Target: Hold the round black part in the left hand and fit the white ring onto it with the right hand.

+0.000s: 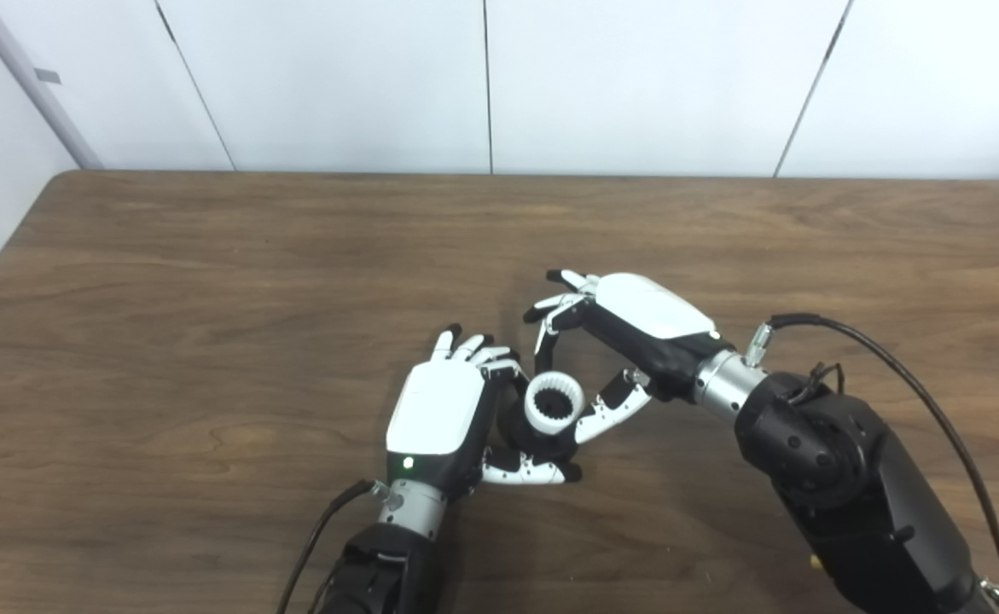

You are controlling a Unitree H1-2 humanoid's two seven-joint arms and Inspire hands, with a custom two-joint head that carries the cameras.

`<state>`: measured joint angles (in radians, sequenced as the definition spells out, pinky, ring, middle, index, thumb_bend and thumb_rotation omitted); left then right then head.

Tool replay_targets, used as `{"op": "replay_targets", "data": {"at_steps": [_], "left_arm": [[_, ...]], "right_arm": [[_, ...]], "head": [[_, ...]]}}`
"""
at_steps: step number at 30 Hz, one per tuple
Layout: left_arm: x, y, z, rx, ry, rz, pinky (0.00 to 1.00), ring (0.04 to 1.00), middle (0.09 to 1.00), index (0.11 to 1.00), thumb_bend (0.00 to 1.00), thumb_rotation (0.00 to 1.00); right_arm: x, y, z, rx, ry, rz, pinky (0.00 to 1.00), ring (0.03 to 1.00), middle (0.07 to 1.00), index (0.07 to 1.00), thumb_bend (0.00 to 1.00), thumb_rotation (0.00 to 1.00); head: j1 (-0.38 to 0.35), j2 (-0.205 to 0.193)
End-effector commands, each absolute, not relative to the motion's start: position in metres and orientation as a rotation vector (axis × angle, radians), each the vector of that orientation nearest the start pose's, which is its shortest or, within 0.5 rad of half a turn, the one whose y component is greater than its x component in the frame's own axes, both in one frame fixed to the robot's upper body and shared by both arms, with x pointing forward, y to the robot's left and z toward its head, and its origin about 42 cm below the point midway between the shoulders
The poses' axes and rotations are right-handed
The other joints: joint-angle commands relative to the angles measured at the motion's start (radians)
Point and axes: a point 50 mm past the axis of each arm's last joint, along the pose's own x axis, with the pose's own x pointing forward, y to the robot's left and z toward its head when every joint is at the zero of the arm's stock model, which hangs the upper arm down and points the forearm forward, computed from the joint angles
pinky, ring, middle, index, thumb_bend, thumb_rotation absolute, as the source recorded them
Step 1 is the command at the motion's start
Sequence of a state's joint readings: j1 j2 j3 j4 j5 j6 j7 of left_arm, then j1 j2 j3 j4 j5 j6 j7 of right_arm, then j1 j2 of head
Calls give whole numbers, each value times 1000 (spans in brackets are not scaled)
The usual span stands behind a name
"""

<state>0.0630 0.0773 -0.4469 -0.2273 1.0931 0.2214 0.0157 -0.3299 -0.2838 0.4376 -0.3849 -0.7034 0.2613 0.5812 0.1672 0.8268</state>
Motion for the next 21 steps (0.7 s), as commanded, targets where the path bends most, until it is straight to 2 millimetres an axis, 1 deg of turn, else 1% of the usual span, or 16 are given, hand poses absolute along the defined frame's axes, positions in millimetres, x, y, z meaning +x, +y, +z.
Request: {"op": "replay_targets", "data": {"at_steps": [1, 21], "left_arm": [[241, 123, 128, 1114, -177, -204, 1000, 893, 787, 484, 523, 50], [242, 120, 128, 1115, -183, -206, 1000, 894, 787, 484, 523, 49]], "right_arm": [[317, -140, 246, -1092, -349, 677, 1000, 994, 833, 482, 523, 141], [318, -138, 243, -1097, -349, 685, 1000, 984, 837, 482, 522, 142]], "head": [[-1, 1], [2, 0]]}}
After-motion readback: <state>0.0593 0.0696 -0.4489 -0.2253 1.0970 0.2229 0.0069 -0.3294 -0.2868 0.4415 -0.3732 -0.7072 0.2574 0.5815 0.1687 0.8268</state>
